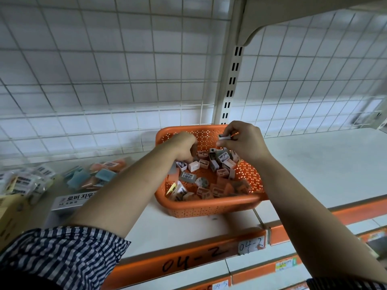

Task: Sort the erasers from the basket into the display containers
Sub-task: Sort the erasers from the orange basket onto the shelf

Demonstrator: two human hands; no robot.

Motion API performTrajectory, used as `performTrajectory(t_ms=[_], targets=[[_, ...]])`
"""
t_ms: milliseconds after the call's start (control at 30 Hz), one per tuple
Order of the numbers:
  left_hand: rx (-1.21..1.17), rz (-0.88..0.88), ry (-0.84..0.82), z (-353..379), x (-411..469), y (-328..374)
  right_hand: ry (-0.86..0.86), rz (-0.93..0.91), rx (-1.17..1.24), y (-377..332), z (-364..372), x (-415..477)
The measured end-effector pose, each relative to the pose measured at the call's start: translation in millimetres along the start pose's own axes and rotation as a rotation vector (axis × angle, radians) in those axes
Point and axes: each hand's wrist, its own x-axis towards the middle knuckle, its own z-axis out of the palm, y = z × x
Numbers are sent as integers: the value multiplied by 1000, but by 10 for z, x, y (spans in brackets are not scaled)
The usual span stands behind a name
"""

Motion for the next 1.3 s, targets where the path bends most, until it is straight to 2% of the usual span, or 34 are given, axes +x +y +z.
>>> performTrajectory(t_ms=[267, 367, 533, 633, 767, 1000, 1300], targets=[[-185, 107, 428, -281, -461, -65, -6, -12, 157, -164, -57, -21], [-362, 62, 574, -391, -813, -285, -46, -48, 157, -397, -73, -44], [-516, -46, 689, -477, -1367, -715, -149, -108, 192, -846, 290, -93], [-584, -124, 705, -485, -1635, -980, -146, -156, 205, -996, 611, -175], [-600, -174, 688, -416, -1827, -1353, -136, -229, 95, -1076, 997, -288], [-603, -311, 590, -203, -1680, -1706, -148, -240, 25, -1219, 1163, -295], [-373, -384, 453, -72, -1522, -1840, -118, -209, 63, -1164, 1154, -336]])
